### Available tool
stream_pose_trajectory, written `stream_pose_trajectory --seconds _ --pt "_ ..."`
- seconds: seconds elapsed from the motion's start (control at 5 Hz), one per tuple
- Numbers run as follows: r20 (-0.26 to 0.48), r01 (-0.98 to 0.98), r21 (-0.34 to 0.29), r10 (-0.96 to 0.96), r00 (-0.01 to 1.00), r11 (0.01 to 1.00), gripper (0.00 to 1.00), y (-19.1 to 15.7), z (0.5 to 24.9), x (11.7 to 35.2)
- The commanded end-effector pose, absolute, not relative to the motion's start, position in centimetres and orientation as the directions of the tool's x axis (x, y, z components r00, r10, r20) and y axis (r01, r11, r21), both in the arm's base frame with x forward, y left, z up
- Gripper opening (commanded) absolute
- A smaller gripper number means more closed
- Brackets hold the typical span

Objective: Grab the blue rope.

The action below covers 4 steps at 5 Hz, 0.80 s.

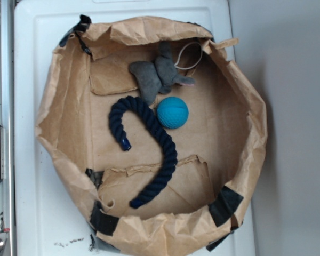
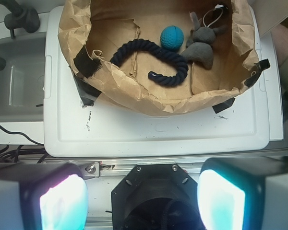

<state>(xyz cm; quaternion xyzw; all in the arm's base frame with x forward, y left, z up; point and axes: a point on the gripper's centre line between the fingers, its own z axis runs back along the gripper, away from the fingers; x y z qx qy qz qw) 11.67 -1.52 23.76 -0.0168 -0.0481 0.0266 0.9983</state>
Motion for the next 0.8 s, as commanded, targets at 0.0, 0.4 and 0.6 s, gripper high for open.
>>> stream_pose_trajectory --seconds 0.0,0.4,0.6 --pt "0.095 -0.051 -0.036 0.055 0.994 0.998 1.00 -1.5 23.8 11.7" --pt "0.106 -0.212 -0.039 0.216 0.971 0.976 1.00 -2.5 22.6 18.6" --pt "0.133 -0.264 -0.064 0.271 0.953 0.962 1.00 -2.5 22.3 19.1"
